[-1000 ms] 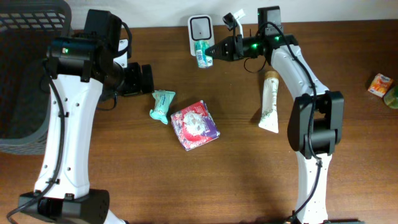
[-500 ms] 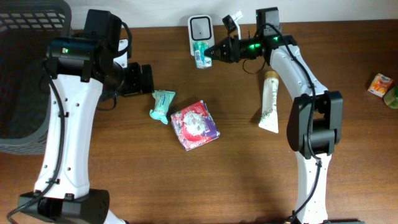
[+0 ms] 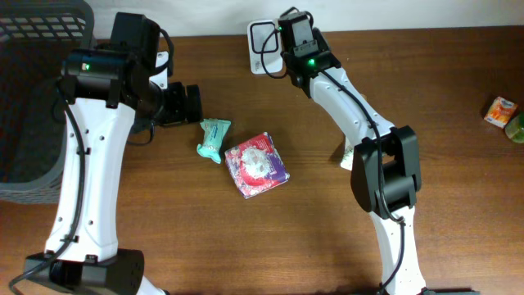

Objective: Scan the item barcode
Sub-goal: 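Carry the teal packet right and place it beside the orange pack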

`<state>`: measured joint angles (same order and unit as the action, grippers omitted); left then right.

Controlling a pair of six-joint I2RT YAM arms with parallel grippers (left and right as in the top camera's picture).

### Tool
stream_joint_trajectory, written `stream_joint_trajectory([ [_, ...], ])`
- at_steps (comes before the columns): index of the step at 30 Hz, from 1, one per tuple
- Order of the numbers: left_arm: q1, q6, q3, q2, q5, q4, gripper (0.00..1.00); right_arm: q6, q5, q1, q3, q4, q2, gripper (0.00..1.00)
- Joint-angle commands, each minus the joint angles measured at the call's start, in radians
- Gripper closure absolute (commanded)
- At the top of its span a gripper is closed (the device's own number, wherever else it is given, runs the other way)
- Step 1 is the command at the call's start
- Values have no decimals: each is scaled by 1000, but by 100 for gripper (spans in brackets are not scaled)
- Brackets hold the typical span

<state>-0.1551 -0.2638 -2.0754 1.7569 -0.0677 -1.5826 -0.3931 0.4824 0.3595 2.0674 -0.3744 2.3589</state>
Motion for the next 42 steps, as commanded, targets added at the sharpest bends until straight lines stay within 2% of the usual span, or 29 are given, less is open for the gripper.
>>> stream_joint_trajectory([
  [1, -4, 15, -3, -1, 4, -1, 1, -146, -188, 0, 16, 93, 3, 96],
  [5, -4, 15, -3, -1, 4, -1, 1, -177, -283, 14, 14, 312, 50, 96],
  [7, -4, 15, -3, -1, 4, -1, 1, -235, -340, 16, 14, 334, 74, 96],
  [12, -4, 16, -3, -1, 4, -1, 1, -180, -327, 20, 14, 391, 86, 96],
  [15, -4, 15, -3, -1, 4, -1, 1, 162, -98, -9, 43, 418, 54, 96],
  [16, -4, 15, -3, -1, 4, -1, 1, 225, -63, -31, 45, 404, 31, 96],
  [18, -4, 15, -3, -1, 4, -1, 1, 370, 28, -105, 46, 311, -27, 96],
  [20, -4, 15, -3, -1, 4, -1, 1, 516, 105, -233, 46, 101, -74, 96],
  [24, -4, 15, -3, -1, 4, 0, 1, 618, 89, -523, 40, -315, -74, 96],
  [28, -4, 15, -3, -1, 4, -1, 1, 616, -98, -759, 6, -396, -73, 96],
  [32, -4, 15, -3, -1, 4, -1, 1, 616, -114, -871, -2, -383, -37, 96],
  [35, -4, 15, -3, -1, 4, -1, 1, 615, -117, -883, -2, -347, -7, 85],
  [36, -4, 15, -3, -1, 4, -1, 1, 615, -117, -883, -2, -348, 1, 60],
  [37, -4, 15, -3, -1, 4, -1, 1, 615, -117, -883, -2, -352, 4, 14],
  [38, -4, 15, -3, -1, 4, -1, 1, 615, -117, -883, -2, -358, 4, 1],
  [39, -4, 15, -3, -1, 4, -1, 1, 615, -121, -883, -2, -369, 4, 1],
  [42, -4, 15, -3, -1, 4, -1, 1, 536, -388, -867, 2, -398, -4, 1],
])
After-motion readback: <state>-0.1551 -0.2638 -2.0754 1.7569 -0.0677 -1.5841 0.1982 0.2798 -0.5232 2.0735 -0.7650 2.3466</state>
